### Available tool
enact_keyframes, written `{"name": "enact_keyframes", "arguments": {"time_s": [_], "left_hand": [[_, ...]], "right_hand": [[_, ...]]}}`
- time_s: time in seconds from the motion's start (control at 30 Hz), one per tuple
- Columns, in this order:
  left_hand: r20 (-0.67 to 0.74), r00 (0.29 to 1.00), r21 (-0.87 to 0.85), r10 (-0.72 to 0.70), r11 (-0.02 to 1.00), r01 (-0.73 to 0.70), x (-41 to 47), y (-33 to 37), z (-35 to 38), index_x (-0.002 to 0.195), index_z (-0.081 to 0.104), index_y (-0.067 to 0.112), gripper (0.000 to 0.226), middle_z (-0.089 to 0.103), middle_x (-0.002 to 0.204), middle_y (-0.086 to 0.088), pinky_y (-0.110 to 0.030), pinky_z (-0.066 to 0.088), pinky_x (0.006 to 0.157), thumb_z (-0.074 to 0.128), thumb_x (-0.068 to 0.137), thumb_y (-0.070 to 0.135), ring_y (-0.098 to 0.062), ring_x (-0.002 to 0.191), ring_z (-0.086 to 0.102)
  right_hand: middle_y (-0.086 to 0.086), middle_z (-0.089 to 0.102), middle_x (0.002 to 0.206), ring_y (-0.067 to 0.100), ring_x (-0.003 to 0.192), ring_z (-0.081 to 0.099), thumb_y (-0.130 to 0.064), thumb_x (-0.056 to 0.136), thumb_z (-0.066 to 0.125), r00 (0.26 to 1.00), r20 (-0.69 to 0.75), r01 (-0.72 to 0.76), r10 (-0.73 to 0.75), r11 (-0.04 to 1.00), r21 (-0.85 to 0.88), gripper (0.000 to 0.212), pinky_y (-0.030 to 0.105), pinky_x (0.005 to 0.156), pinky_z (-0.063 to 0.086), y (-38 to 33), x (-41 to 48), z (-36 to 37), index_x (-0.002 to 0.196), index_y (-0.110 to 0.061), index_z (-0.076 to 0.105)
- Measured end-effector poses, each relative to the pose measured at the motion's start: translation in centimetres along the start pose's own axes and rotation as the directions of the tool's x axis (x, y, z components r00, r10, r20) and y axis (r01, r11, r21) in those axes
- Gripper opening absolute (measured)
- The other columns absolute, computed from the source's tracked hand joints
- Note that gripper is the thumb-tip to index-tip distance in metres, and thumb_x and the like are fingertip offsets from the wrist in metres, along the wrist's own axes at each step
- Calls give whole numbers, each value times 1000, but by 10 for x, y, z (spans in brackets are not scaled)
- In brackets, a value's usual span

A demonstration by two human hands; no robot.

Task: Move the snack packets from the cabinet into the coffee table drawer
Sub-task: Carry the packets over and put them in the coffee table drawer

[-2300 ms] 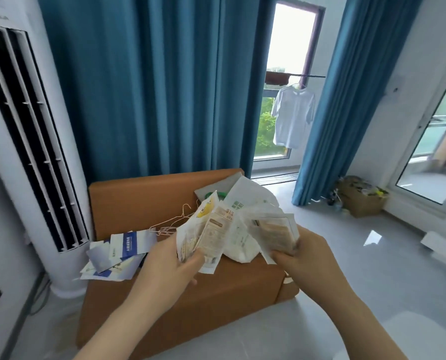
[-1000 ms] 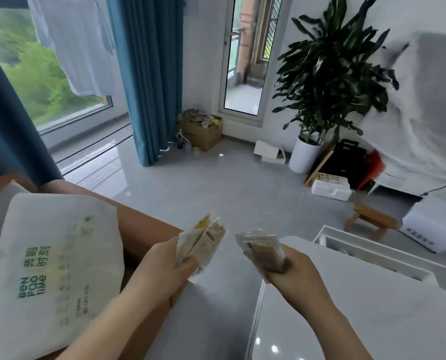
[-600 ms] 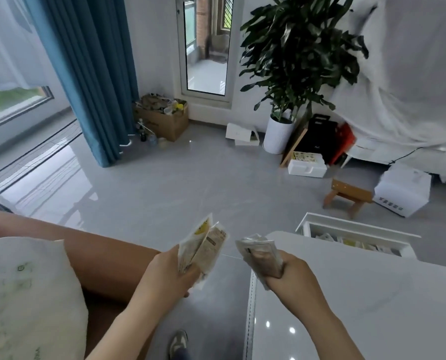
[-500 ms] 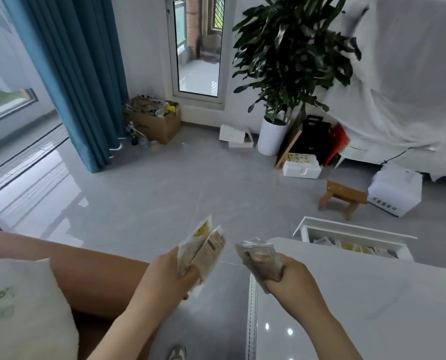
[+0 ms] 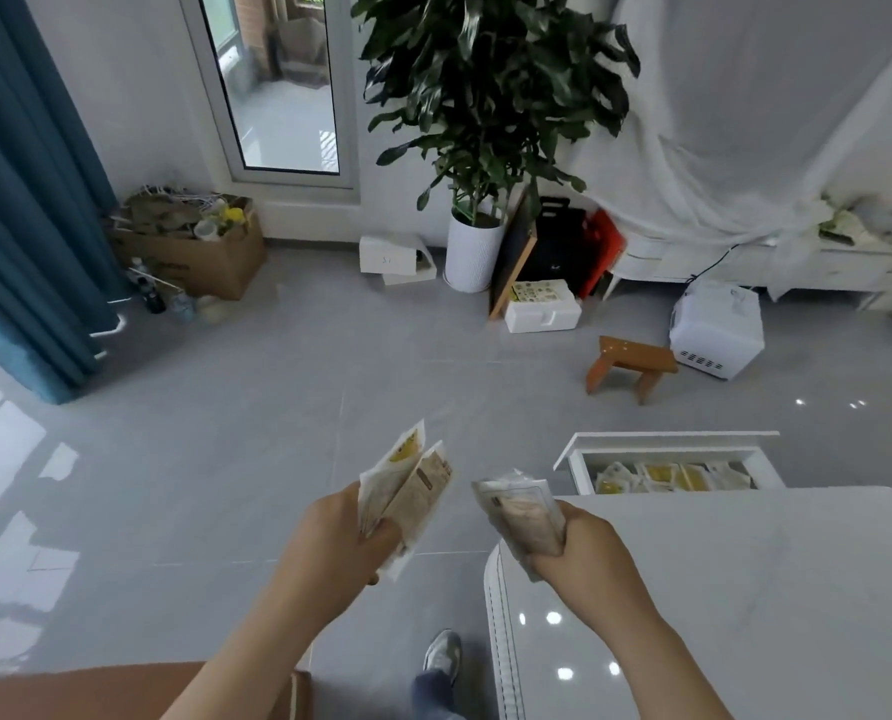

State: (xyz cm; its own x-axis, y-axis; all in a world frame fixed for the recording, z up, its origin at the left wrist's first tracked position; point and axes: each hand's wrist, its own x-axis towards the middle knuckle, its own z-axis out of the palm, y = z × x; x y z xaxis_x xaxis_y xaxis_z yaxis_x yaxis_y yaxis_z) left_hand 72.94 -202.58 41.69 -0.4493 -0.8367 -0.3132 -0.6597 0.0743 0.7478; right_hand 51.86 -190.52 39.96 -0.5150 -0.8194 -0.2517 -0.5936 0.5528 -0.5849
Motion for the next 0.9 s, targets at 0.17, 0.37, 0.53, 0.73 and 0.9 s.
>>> {"name": "enact_keyframes", "arguments": {"time_s": [0.17, 0.37, 0.53, 0.73, 0.9], "left_hand": [[39, 999, 14, 15, 1000, -15, 82, 30, 9, 110, 59, 25, 25, 69, 76, 0, -29, 54, 56, 58, 85, 29, -12, 51, 67], [83, 997, 34, 12, 999, -15, 160, 74, 18, 107, 59, 25, 24, 68, 76, -1, -27, 54, 53, 57, 84, 26, -13, 53, 68], [115, 993, 96, 33, 994, -44, 218, 101, 23, 105, 59, 24, 22, 68, 75, -1, -27, 53, 53, 58, 84, 29, -12, 53, 68], [201, 976, 130, 88, 985, -115, 305, 130, 30, 100, 60, 21, 17, 68, 73, -2, -28, 53, 54, 58, 83, 27, -13, 49, 67], [299, 946, 162, 127, 970, -182, 391, 157, 26, 93, 59, 22, 12, 68, 73, -4, -29, 52, 52, 57, 83, 27, -12, 50, 67]], "right_hand": [[-2, 64, 69, 16, 65, 61, -36, 81, 64, 1000, -23, -18, 18, 1000, 13, 17, 31, 59, 50, 3, 74, -18, 82, -19, 61], [-3, 55, 62, 11, 54, 47, -25, 79, 63, 999, -16, -47, 48, 999, 20, 13, 21, 48, 33, 13, 149, -49, 75, -17, 55], [-6, 48, 59, 9, 52, 43, -22, 80, 63, 995, -21, -100, 101, 994, 41, 18, 19, 47, 29, 22, 199, -70, 69, -22, 48], [-9, 48, 60, 6, 53, 46, -16, 82, 60, 981, -52, -187, 189, 982, 40, 21, 15, 47, 31, 34, 264, -79, 71, -27, 46], [-5, 60, 71, 14, 67, 60, -18, 78, 59, 945, -84, -310, 315, 949, 64, 9, 24, 54, 42, 37, 324, -83, 87, -20, 58]]}}
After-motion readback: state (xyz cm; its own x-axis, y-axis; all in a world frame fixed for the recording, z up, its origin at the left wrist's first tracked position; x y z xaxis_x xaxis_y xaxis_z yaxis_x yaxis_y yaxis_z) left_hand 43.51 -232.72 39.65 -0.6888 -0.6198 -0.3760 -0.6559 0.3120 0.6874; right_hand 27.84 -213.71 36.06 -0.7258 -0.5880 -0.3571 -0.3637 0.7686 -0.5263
